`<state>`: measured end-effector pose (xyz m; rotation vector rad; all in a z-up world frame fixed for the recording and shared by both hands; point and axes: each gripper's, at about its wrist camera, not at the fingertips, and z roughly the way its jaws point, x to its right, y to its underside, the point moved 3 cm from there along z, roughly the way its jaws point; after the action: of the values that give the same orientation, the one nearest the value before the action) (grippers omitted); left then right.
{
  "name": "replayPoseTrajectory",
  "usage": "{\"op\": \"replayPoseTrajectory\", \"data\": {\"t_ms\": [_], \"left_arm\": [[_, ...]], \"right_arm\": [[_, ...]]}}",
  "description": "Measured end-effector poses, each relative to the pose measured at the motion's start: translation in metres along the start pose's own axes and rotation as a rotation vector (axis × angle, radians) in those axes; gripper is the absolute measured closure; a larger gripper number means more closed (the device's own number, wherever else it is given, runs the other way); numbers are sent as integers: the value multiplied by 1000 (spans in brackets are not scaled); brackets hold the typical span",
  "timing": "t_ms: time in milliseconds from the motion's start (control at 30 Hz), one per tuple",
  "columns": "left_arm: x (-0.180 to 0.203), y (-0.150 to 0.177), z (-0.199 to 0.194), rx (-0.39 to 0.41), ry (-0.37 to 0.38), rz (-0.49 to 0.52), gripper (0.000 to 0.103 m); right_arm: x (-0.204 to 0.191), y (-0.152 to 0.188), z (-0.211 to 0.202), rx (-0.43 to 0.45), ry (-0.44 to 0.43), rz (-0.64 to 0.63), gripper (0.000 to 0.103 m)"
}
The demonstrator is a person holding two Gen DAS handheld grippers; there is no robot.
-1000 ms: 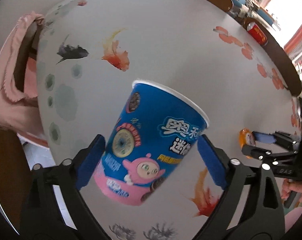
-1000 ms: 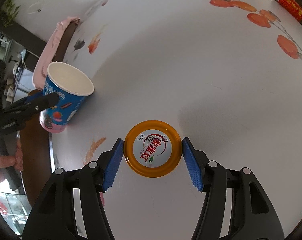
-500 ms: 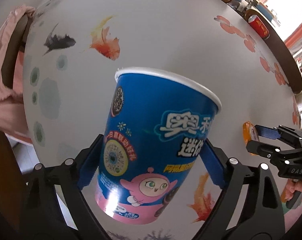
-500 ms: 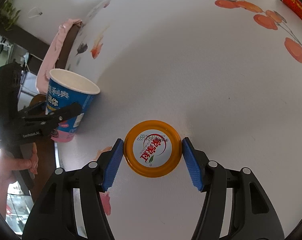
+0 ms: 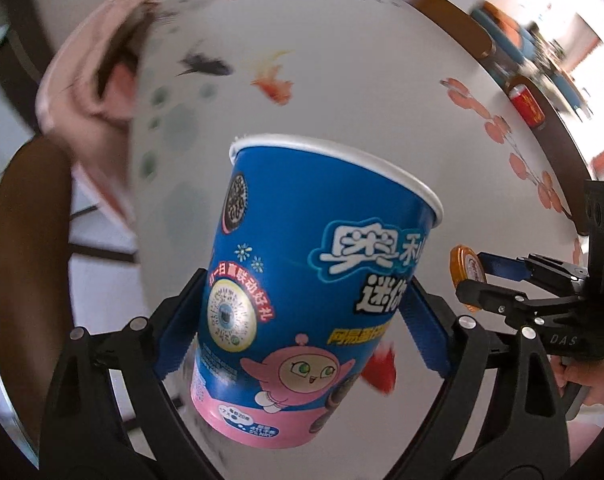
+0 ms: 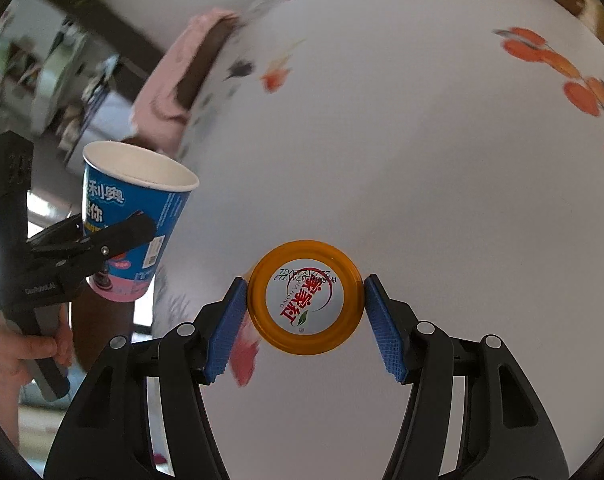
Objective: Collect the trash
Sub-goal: 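Carry the snack cup and orange cap over the grey bin, then open both tools over the bin to drop the cup and cap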
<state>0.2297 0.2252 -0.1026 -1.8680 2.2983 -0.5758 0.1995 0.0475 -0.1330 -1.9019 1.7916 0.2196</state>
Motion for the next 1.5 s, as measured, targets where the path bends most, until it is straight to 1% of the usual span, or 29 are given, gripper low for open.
{"op": "replayPoseTrajectory", "data": {"t_ms": [100, 200, 267, 300, 367, 467, 533, 567, 633, 667, 767, 800, 867, 967, 1033, 1067, 1133, 1200, 1233, 1300, 1333, 1367, 1400, 1433, 1467, 1500], "left_arm": [[-4, 35, -28, 37, -63, -102, 15], [-2, 85, -59, 85, -127, -233, 15], [0, 125, -76, 113, -156, -330, 15], [3, 159, -87, 126, -184, -406, 15], [7, 212, -100, 136, -195, -526, 15], [15, 282, -113, 120, -228, -646, 15], [20, 337, -125, 122, -254, -739, 15], [23, 370, -132, 122, -263, -800, 15], [27, 418, -140, 120, -278, -877, 15], [28, 436, -142, 115, -280, -903, 15], [34, 507, -143, 96, -270, -1001, 15], [36, 522, -141, 89, -265, -1016, 15], [37, 557, -133, 65, -252, -1051, 15], [30, 609, -105, 29, -205, -1086, 15], [21, 630, -82, 4, -175, -1089, 15], [14, 640, -66, -12, -162, -1089, 15], [-2, 649, -33, -40, -140, -1084, 15], [-16, 654, 4, -58, -108, -1076, 15], [-26, 658, 28, -76, -92, -1069, 15], [-44, 663, 71, -106, -79, -1049, 15], [-48, 667, 94, -114, -72, -1038, 15], [-60, 666, 124, -126, -59, -1024, 15], [-68, 663, 143, -136, -51, -1010, 15], [-77, 660, 169, -154, -52, -987, 15], [-83, 657, 183, -162, -56, -968, 14], [-89, 650, 207, -168, -57, -942, 14]], "right_arm": [[-18, 15, -5, -31, -60, -104, 43], [-37, 39, -9, -82, -128, -230, 43], [-53, 63, -12, -132, -175, -327, 42], [-58, 72, -13, -149, -186, -362, 43], [-75, 105, -17, -204, -218, -450, 42], [-99, 151, -19, -277, -257, -543, 42], [-120, 190, -18, -333, -282, -618, 43], [-129, 206, -17, -355, -291, -645, 42], [-151, 246, -16, -401, -313, -711, 43], [-160, 263, -16, -417, -321, -735, 42], [-185, 318, -9, -471, -333, -790, 42], [-192, 341, -5, -489, -328, -804, 43], [-199, 374, 2, -510, -318, -811, 43], [-203, 427, 24, -536, -281, -820, 42], [-197, 457, 47, -551, -248, -793, 43], [-193, 467, 59, -554, -229, -779, 42], [-178, 480, 93, -555, -188, -735, 42], [-162, 490, 133, -556, -136, -698, 42], [-149, 494, 147, -559, -124, -669, 42], [-125, 492, 181, -562, -107, -610, 42], [-116, 491, 205, -558, -87, -583, 42], [-107, 489, 230, -557, -83, -539, 42], [-99, 487, 247, -558, -89, -501, 42], [-88, 483, 272, -558, -80, -441, 42], [-81, 479, 289, -560, -85, -393, 42], [-73, 477, 312, -567, -103, -337, 42]]}}
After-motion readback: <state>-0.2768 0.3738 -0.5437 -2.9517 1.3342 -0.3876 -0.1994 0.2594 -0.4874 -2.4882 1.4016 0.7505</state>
